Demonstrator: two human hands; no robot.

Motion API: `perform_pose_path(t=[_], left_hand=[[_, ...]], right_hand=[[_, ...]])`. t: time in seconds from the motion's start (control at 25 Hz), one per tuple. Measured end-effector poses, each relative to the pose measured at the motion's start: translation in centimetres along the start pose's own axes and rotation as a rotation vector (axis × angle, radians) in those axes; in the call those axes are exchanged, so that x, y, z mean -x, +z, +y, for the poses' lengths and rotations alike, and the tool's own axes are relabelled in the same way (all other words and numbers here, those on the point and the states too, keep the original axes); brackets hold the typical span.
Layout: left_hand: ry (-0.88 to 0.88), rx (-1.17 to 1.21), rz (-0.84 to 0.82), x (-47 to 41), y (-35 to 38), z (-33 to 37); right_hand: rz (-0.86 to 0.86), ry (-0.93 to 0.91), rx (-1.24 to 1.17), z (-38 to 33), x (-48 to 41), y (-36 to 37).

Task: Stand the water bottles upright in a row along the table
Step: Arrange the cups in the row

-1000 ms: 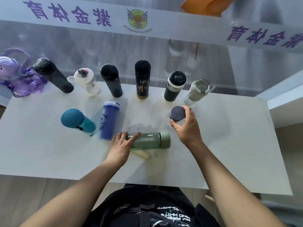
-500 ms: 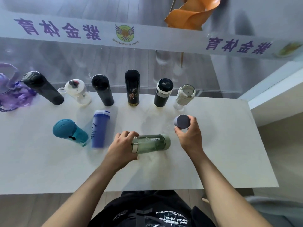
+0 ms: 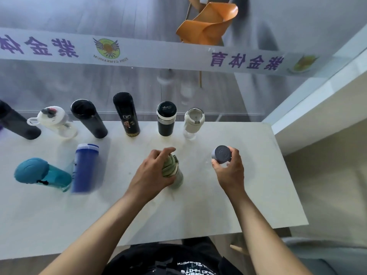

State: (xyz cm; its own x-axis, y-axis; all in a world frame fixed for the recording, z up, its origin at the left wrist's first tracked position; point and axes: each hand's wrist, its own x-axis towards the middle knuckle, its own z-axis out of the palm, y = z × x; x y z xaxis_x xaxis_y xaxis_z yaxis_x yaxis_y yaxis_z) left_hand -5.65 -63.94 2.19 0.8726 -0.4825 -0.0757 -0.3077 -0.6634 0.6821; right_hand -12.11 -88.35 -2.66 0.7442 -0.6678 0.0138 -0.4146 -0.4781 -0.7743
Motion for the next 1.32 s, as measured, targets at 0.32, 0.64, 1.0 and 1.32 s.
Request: perform_pose_path(t=[0.32, 0.64, 1.0, 1.32], left_hand=[[-0.082, -0.095, 0.053, -3.9, 4.5, 6.9], [-0.118, -0.073, 0.114, -8.8, 8.1, 11.1], [-0.127, -0.06, 0.047, -11.1, 7.6, 11.1], [-0.148, -0.359, -0.05, -22.3, 7.3, 6.7]], right_hand=[[-0.164, -0.066, -0.02, 2.6, -10.7, -3.1], [-0.312, -0.175, -0.035, 1.5, -19.2, -1.6], [-0.358, -0.175, -0.057, 1.4, -21.6, 0.3], [-0.422, -0.081, -0.048, 3.5, -22.4, 1.2]])
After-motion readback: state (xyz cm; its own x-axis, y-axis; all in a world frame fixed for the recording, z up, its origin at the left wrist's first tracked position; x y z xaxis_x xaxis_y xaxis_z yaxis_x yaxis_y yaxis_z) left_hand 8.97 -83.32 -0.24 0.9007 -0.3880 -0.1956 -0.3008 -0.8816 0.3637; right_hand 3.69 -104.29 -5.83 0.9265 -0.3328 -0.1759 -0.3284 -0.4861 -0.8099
